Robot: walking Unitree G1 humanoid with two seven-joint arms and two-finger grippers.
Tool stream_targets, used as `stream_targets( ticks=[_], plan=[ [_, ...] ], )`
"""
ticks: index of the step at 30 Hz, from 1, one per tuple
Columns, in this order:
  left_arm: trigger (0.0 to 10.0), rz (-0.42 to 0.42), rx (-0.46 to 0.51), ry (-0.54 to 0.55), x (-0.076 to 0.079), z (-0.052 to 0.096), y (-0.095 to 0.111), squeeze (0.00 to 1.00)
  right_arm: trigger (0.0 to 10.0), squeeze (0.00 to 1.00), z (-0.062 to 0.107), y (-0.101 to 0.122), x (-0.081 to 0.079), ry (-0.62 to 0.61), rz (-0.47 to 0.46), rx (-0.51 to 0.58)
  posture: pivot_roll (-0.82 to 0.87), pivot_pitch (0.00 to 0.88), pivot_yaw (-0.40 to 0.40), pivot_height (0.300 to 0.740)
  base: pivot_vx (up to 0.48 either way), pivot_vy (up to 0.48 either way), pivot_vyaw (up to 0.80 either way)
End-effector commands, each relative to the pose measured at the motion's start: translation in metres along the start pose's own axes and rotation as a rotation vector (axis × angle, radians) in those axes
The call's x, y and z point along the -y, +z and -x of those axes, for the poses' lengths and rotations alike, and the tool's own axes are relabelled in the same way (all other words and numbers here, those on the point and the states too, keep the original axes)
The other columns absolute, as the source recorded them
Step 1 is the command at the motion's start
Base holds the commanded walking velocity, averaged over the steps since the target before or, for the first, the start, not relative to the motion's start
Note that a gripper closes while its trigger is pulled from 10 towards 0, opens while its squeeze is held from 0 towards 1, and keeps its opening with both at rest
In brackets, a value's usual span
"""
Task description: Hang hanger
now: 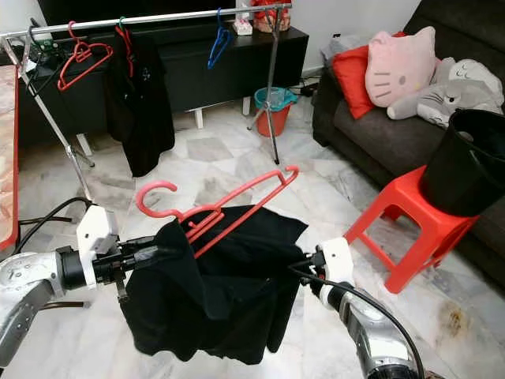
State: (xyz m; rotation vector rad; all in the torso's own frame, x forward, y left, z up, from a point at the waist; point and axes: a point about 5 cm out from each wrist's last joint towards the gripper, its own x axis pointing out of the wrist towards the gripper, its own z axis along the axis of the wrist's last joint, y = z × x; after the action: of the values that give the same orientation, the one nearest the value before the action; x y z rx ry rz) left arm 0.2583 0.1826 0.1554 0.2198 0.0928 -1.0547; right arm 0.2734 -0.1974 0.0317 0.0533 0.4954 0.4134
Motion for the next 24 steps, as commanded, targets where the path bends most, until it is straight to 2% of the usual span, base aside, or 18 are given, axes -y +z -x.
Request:
stream_targets(
  ticks=[1, 7, 9, 13, 17, 18, 19, 20, 21, 22, 24],
  plan=[
    [10.0, -0.042, 0.028, 0.024, -0.005, -0.001, 0.008, 0.0, 10.0, 1.0, 0.005, -0.001, 0.005, 0.0, 0.024, -0.022, 0.03, 0.05, -0.065, 0.74, 0.0, 0.0, 0.0],
    [10.0, -0.055, 0.015, 0.091, -0.013, -0.004, 0.006, 0.0, 10.0, 1.0, 0.012, -0.001, 0.004, 0.075, 0.067, -0.066, 0.02, 0.038, -0.054, 0.74, 0.0, 0.0, 0.0],
    [10.0, -0.038, 0.034, 0.071, -0.01, -0.006, 0.008, 0.0, 10.0, 1.0, 0.015, -0.002, 0.004, 0.096, 0.097, -0.085, 0.02, 0.038, -0.054, 0.74, 0.0, 0.0, 0.0],
    [10.0, -0.016, 0.058, 0.006, -0.002, -0.009, 0.01, 0.0, 10.0, 1.0, 0.017, -0.002, 0.011, 0.063, 0.112, -0.097, 0.02, 0.031, -0.053, 0.74, 0.0, 0.0, 0.0],
    [10.0, -0.014, 0.039, -0.014, 0.0, -0.009, 0.008, 0.0, 10.0, 1.0, 0.019, 0.002, 0.01, 0.081, 0.133, -0.089, 0.02, 0.019, -0.051, 0.74, 0.0, 0.0, 0.0],
    [10.0, -0.02, 0.008, -0.031, 0.001, -0.008, 0.005, 0.0, 10.0, 1.0, 0.02, 0.005, 0.01, 0.099, 0.155, -0.083, 0.02, 0.019, -0.051, 0.74, 0.0, 0.0, 0.0],
    [10.0, -0.033, -0.049, -0.052, 0.003, -0.006, 0.0, 0.0, 10.0, 0.87, 0.023, 0.012, 0.009, 0.135, 0.211, -0.079, 0.02, 0.01, -0.05, 0.74, 0.0, 0.0, 0.0],
    [10.0, -0.039, -0.071, -0.057, 0.003, -0.006, -0.002, 0.0, 10.0, 0.87, 0.024, 0.014, 0.008, 0.151, 0.238, -0.08, 0.02, 0.01, -0.05, 0.74, 0.0, 0.0, 0.0],
    [10.0, -0.058, -0.11, -0.045, 0.001, -0.005, -0.005, 0.0, 10.0, 0.0, 0.026, 0.02, 0.005, 0.199, 0.297, -0.079, 0.02, 0.01, -0.05, 0.74, 0.0, 0.0, 0.0],
    [10.0, -0.058, -0.11, -0.045, 0.001, -0.005, -0.005, 0.0, 10.0, 0.0, 0.026, 0.02, 0.005, 0.199, 0.297, -0.079, 0.02, 0.01, -0.05, 0.74, 0.0, 0.0, 0.0],
    [10.0, -0.101, -0.179, -0.003, -0.004, -0.006, -0.011, 0.0, 10.0, 0.0, 0.028, 0.031, -0.002, 0.264, 0.348, -0.062, 0.01, 0.0, -0.048, 0.74, 0.0, 0.0, 0.0]
  ],
)
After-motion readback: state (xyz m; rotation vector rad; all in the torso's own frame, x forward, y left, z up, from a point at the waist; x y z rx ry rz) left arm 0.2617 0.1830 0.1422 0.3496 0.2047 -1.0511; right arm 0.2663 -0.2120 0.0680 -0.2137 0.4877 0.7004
